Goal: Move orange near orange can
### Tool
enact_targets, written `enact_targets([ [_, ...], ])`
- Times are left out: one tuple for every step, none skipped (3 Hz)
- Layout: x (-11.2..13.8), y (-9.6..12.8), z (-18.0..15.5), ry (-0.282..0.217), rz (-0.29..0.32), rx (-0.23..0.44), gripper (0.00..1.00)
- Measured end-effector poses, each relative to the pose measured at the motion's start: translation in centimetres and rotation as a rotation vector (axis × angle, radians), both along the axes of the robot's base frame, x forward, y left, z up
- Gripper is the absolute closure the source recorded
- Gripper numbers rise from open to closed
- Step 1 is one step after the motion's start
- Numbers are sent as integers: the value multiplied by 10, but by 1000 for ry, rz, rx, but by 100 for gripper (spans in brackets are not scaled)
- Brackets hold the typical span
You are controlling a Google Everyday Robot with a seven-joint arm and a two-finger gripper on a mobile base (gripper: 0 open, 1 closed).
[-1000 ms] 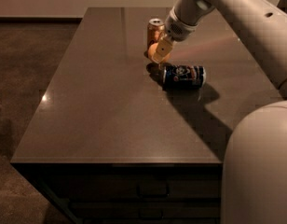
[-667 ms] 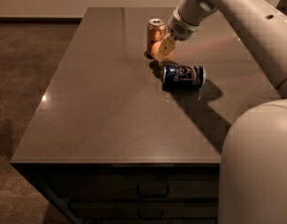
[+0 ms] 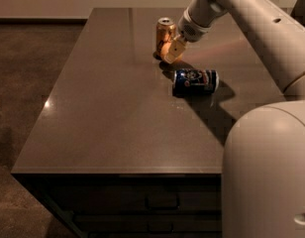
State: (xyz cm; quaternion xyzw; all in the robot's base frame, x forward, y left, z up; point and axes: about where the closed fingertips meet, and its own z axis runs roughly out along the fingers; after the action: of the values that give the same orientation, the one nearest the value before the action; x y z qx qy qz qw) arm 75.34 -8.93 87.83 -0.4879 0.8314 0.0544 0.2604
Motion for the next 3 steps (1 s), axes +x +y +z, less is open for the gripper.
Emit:
enact_targets([
  [5, 0, -5, 0, -6, -9, 44],
  [7, 3, -8, 2, -2, -20, 22],
  [7, 6, -12, 8, 4, -27, 0],
])
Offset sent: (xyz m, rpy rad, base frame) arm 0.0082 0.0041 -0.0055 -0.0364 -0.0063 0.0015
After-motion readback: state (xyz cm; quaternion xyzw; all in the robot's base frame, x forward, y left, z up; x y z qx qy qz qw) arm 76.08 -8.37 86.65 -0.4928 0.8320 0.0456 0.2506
